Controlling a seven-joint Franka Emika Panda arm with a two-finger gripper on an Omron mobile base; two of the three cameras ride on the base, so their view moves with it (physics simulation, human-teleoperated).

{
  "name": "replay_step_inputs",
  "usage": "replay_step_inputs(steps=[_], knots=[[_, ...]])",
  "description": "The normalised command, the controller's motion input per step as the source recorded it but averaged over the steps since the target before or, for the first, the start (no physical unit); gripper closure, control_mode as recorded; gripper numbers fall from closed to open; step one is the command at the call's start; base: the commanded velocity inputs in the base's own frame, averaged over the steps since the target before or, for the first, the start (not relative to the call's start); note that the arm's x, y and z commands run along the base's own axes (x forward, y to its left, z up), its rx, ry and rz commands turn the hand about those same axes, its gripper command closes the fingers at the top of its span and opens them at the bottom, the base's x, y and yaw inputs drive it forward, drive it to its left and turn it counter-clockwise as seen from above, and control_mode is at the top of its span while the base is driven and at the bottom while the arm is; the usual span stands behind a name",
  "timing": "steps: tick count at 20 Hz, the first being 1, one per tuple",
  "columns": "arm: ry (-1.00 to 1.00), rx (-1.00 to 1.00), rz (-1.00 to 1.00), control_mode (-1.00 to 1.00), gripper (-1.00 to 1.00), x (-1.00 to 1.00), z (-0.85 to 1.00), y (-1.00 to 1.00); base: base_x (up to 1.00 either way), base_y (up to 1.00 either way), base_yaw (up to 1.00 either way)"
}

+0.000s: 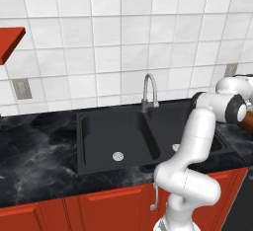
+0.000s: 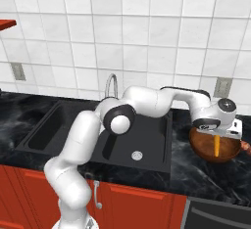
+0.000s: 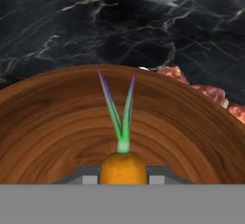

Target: Pick the carrot from the sink and place it in the bowl. Then pick the bowl and place it in the microwave. Then close the microwave door and press the start button.

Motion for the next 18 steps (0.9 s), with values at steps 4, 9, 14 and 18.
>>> replay_step_inputs(steps=[4,9,14,18], knots=[[-0.02,0.0,0.03,-1.0,1.0,0.18,-0.34,0.16,0.0,0.0,0.0],[0.0,0.0,0.05,-1.0,-1.0,0.14,-0.15,0.0,0.0,0.0,0.0],[0.0,0.0,0.03,-1.0,-1.0,-0.05,0.09,0.03,0.0,0.0,0.0],[0.01,-0.09,0.0,-1.0,-1.0,-0.19,0.57,0.38,0.0,0.0,0.0]])
